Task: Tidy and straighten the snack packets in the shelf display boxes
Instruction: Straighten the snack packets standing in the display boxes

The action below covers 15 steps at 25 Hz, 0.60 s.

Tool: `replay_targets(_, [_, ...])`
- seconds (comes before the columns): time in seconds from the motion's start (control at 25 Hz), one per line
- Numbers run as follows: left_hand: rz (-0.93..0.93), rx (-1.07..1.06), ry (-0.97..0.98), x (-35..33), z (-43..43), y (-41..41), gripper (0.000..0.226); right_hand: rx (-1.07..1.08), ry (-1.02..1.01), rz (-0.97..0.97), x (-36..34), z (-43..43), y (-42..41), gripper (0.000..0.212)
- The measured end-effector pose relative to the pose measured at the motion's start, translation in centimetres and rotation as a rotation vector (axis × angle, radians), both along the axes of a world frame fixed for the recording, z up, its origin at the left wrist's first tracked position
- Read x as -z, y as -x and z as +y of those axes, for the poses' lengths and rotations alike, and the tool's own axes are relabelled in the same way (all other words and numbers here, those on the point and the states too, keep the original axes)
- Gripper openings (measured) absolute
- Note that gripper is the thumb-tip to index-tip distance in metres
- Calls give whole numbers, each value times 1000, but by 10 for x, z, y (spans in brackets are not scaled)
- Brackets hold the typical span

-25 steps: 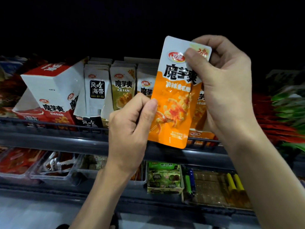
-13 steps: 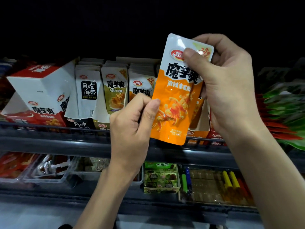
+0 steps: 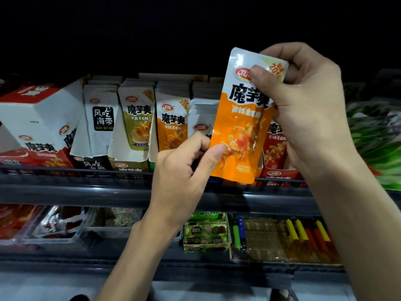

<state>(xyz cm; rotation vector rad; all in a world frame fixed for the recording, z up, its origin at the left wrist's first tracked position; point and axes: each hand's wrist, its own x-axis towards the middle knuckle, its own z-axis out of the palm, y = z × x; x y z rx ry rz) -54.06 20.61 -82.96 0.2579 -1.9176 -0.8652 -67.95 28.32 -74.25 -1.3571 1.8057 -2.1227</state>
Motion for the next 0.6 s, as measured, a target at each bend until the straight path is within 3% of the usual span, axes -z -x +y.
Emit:
replay_targets(0.2, [-34, -93, 56, 3, 1, 7, 25, 15, -143, 86, 1, 7, 5, 32])
replay_targets(0.4, [-113, -162, 37, 10, 1, 12, 19, 131, 69, 69, -1, 13, 21, 32])
replay_targets(0.6, [-330, -252, 271, 20, -1, 20, 11, 330, 213, 207, 5, 18, 39, 31])
